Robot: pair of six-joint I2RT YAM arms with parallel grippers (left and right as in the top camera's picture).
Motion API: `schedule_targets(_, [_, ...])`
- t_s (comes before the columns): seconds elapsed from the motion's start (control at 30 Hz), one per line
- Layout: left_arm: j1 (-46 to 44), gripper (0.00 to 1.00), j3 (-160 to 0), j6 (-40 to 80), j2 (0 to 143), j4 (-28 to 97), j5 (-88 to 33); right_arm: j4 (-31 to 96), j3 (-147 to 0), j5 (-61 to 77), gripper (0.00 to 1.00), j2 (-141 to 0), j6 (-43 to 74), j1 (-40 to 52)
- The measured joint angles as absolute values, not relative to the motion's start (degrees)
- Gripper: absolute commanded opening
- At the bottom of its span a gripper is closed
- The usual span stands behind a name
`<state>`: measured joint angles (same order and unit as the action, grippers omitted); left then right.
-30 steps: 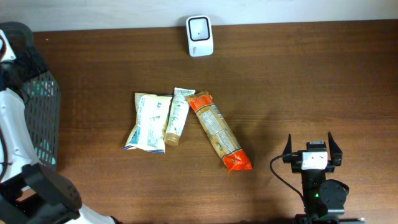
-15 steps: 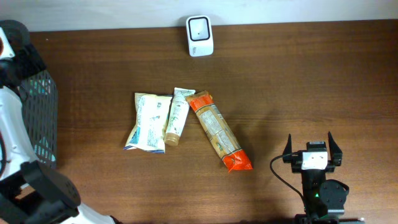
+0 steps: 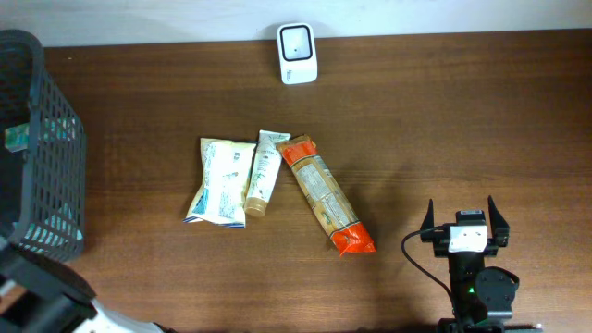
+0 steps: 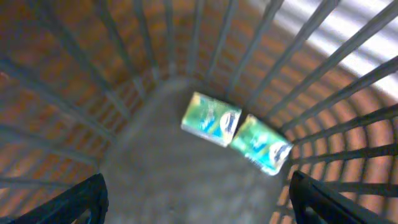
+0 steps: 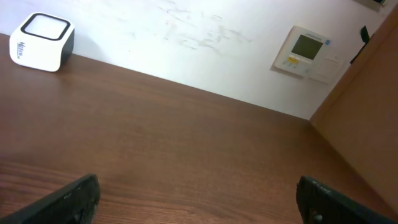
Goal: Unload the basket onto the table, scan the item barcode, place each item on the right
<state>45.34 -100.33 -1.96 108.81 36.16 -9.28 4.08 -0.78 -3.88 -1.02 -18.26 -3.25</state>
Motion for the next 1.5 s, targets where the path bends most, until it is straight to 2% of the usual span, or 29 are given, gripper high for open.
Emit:
schedule_targets(0.07, [45.3, 0.80, -100.3, -2.8, 113.3, 32.4, -11.9, 4.1, -0.8, -3.9, 0.99, -1.0, -18.3, -3.2])
schedule_targets(0.13, [45.3, 0.79, -100.3, -1.5, 115.9, 29.3, -13.8, 4.1, -0.8, -3.9, 0.99, -1.0, -18.3, -3.2])
schedule_targets(0.23, [44.5, 0.82, -106.2, 0.0, 118.7, 32.3, -15.7, 4.1, -0.8, -3.9, 0.99, -1.0, -18.3, -3.2])
schedule_targets(0.3, [43.1, 0.90, -120.9, 0.2, 122.7, 40.9, -16.3, 4.1, -0.8, -3.9, 0.99, -1.0, -18.2, -3.2])
schedule_targets(0.4, [41.5, 0.92, -130.8, -0.3, 126.2, 47.9, -16.6, 4.1, -0.8, -3.9, 0.99, -1.0, -18.3, -3.2])
schedule_targets(0.63, [37.0, 0.95, -131.8, -0.7, 137.3, 49.6, -14.2, 4.1, -0.8, -3.9, 0.99, -1.0, -18.3, -3.2])
schedule_targets(0.83, [36.2, 0.80, -131.9, -1.4, 141.1, 50.3, -13.0, 4.1, -0.8, -3.9, 0.99, -1.0, -18.2, -3.2])
schedule_targets(1.0, [36.3, 0.73, -131.9, -2.0, 144.4, 50.8, -12.2, 4.1, -0.8, -3.9, 0.99, -1.0, -18.2, -3.2])
schedule_targets(1.1, [36.4, 0.54, -132.5, -2.3, 144.9, 51.2, -11.9, 4.1, -0.8, -3.9, 0.99, -1.0, -18.3, -3.2])
schedule_targets(1.13, [36.4, 0.52, -132.6, -2.3, 144.9, 51.7, -11.8, 4.1, -0.8, -3.9, 0.99, -1.0, -18.3, -3.2])
schedule_targets(1.2, [36.4, 0.52, -132.7, -2.5, 144.9, 54.4, -11.8, 4.1, -0.8, -3.9, 0.99, -1.0, -18.2, -3.2])
schedule_targets(1.3, [36.4, 0.63, -132.8, -2.2, 145.1, 59.5, -11.6, 4.1, -0.8, -3.9, 0.99, -1.0, -18.2, -3.2])
schedule_targets(1.43, [36.9, 0.68, -133.8, -1.7, 145.2, 66.5, -10.2, 4.1, -0.8, -3.9, 0.99, -1.0, -18.2, -3.2])
schedule_targets(1.47, [37.0, 0.66, -133.8, -1.6, 145.2, 67.7, -10.0, 4.1, -0.8, -3.9, 0.99, -1.0, -18.3, -3.2])
schedule_targets(1.5, [37.1, 0.53, -133.8, -1.5, 145.2, 68.4, -10.0, 4.1, -0.8, -3.9, 0.99, -1.0, -18.2, -3.2])
